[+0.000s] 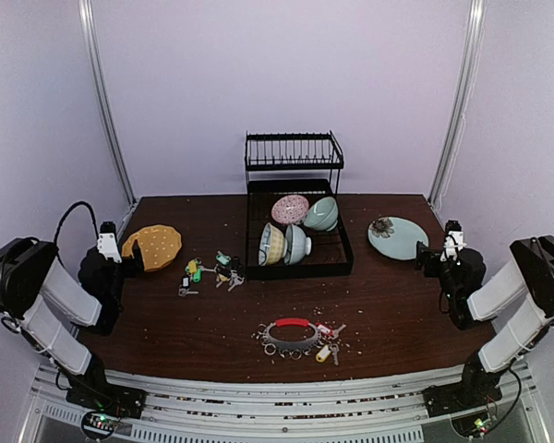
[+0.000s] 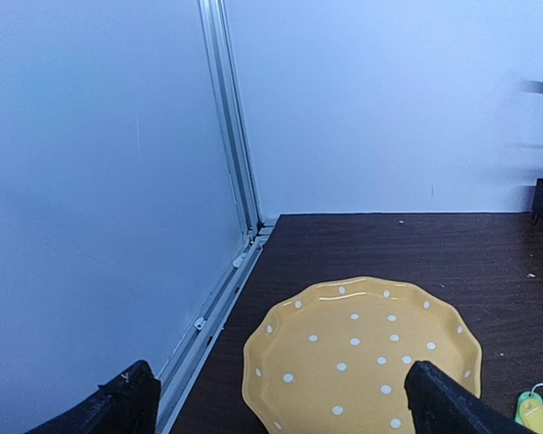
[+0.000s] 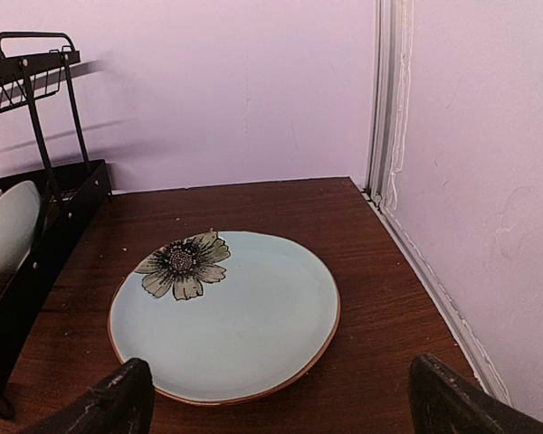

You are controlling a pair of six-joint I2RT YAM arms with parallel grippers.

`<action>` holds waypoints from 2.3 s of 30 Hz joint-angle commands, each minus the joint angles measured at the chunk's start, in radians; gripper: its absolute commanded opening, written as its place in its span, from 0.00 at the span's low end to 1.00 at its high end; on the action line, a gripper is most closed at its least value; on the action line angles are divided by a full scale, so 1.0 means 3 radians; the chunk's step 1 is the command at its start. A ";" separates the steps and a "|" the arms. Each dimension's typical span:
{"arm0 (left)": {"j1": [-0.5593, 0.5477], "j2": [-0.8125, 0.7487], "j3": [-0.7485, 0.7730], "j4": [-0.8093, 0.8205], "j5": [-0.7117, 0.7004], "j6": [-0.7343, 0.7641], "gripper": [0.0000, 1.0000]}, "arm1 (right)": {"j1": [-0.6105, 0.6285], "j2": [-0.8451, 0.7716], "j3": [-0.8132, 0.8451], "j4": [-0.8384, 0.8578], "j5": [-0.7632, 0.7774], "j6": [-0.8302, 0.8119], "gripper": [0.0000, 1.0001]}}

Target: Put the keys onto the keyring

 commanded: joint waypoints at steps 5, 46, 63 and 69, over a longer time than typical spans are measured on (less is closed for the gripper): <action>-0.0016 -0.0278 -0.0176 0.0277 -0.0091 0.0083 0.98 | -0.0022 0.0011 0.0067 0.0042 0.0067 0.0022 1.00; -0.2592 -0.0964 0.1729 -0.4990 0.1812 -0.1273 0.84 | 0.3146 0.0064 0.2308 -0.5422 -0.0649 0.1008 0.60; -0.2592 -0.0635 0.1786 -0.4949 0.1732 -0.1185 0.86 | 0.3100 0.0477 0.2615 -0.5733 -0.0412 0.0609 0.24; -0.2591 -0.0626 0.1799 -0.4958 0.1710 -0.1173 0.86 | 0.3095 0.0541 0.2648 -0.5787 -0.0444 0.0503 0.22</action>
